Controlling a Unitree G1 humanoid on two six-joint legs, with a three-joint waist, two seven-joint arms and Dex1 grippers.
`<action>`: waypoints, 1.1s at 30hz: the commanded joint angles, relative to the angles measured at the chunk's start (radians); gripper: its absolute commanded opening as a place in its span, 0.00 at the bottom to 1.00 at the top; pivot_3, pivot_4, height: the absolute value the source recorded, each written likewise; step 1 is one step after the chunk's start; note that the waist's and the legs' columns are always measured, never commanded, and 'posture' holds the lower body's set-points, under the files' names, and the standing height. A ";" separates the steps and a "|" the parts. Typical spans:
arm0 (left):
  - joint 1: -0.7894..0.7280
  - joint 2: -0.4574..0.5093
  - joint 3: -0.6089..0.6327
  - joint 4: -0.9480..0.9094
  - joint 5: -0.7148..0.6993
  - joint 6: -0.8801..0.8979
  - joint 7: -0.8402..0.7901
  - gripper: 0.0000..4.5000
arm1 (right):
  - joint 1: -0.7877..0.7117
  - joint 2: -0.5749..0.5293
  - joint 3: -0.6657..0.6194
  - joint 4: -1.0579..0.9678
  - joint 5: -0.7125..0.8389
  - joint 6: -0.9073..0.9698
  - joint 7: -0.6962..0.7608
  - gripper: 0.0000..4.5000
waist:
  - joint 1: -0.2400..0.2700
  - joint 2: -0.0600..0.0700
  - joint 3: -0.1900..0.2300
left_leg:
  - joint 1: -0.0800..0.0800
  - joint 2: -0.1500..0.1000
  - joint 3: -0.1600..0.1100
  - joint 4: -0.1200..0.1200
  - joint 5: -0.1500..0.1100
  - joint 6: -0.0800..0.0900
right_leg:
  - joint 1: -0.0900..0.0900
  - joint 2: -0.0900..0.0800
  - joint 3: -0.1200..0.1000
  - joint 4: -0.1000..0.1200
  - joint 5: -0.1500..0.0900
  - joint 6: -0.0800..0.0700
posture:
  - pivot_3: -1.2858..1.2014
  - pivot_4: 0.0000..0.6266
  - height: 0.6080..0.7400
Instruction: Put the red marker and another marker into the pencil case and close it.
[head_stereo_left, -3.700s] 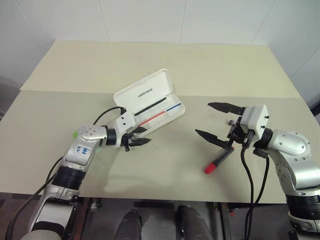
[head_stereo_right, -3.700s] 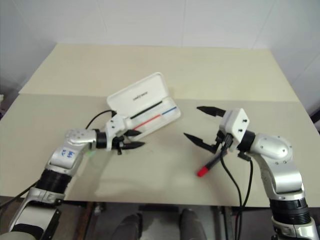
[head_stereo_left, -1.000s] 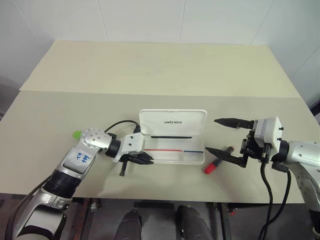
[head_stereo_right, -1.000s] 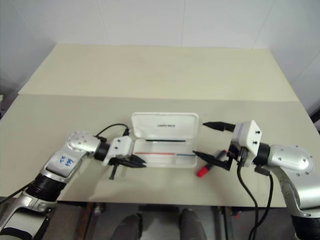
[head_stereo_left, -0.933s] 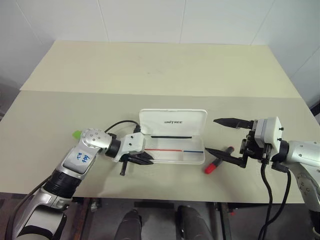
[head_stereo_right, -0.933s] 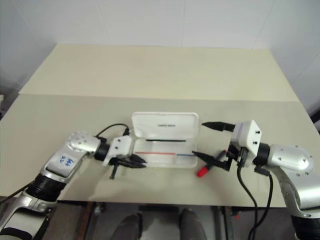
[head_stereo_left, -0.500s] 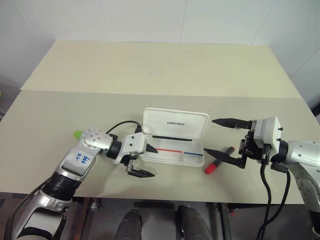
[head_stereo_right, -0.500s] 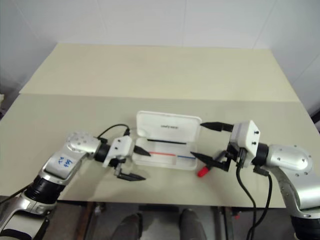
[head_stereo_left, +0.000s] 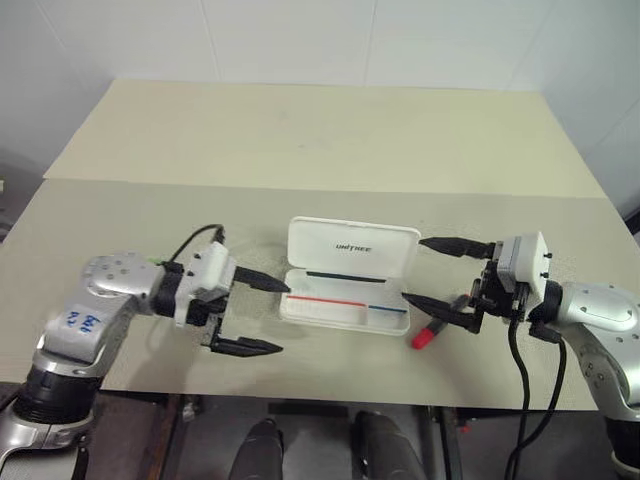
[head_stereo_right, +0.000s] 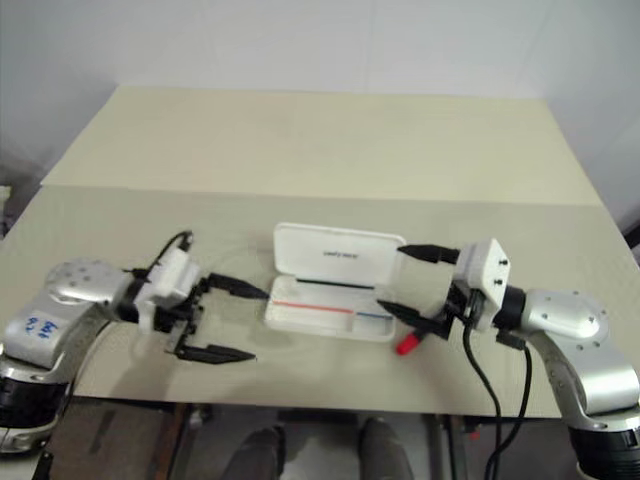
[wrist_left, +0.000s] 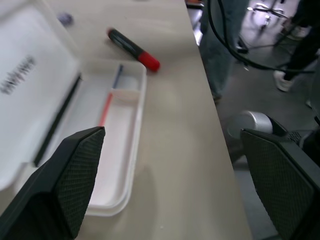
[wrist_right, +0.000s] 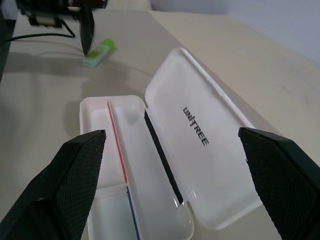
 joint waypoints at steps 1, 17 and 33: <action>-0.022 -0.011 0.069 -0.004 -0.072 -0.007 0.025 1.00 | 0.046 0.005 -0.065 -0.104 0.029 0.088 -0.112 1.00 | 0.000 0.000 0.000 | 0.000 0.000 0.000 0.000 0.000 0.000 | 0.000 0.000 0.000 0.000 0.000 0.000 | 0.52 0.24 1.00; -0.222 -0.146 -0.050 0.141 -0.106 -0.018 0.011 1.00 | 0.074 0.290 -0.298 -0.558 0.189 1.060 -0.946 1.00 | -0.003 -0.001 -0.001 | 0.000 0.000 0.000 -0.001 0.000 0.000 | -0.001 0.001 0.000 0.000 0.000 -0.001 | 0.52 0.24 1.00; -0.177 -0.129 -0.046 0.094 -0.115 -0.024 0.011 1.00 | 0.043 0.641 -0.244 -0.631 0.065 1.327 -1.168 1.00 | -0.005 0.000 -0.001 | -0.001 0.001 0.000 -0.004 0.000 0.000 | -0.003 0.001 0.000 -0.001 -0.001 -0.002 | 0.52 0.24 1.00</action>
